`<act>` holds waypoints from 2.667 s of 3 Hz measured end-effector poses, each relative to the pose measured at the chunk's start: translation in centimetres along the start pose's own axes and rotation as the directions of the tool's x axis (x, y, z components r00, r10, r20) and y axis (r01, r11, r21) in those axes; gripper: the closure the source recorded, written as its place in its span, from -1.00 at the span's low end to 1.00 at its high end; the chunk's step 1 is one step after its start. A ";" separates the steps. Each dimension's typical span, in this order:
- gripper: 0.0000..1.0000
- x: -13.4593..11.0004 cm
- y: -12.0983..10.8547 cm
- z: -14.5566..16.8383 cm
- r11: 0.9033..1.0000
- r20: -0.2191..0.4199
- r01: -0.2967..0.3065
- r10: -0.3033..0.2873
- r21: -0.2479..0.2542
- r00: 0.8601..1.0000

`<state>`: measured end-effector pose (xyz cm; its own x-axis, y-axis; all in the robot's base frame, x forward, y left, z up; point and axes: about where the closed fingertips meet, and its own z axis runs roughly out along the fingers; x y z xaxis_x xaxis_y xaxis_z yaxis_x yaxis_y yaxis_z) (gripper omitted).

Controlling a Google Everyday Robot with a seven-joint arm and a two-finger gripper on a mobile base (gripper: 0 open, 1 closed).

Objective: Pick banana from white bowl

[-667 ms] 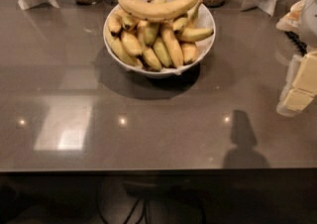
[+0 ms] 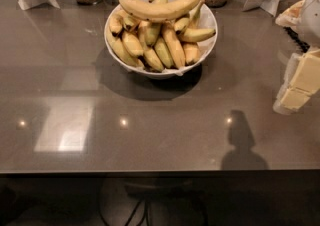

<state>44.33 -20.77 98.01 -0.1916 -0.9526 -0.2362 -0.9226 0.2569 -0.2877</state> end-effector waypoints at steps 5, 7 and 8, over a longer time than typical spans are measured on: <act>-1.00 -16.0 -8.4 3.7 0.956 0.294 0.189 -0.252 0.226 0.922; -1.00 -19.1 -10.6 4.7 0.937 0.354 0.216 -0.307 0.275 0.883; -0.78 -21.2 -12.1 6.1 0.930 0.387 0.228 -0.330 0.288 0.861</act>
Offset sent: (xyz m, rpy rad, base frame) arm 0.0859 0.1100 0.0263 0.1455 -0.3116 0.2300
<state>61.57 -2.64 100.82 0.2696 -0.8417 -0.4678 -0.8056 0.0691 -0.5885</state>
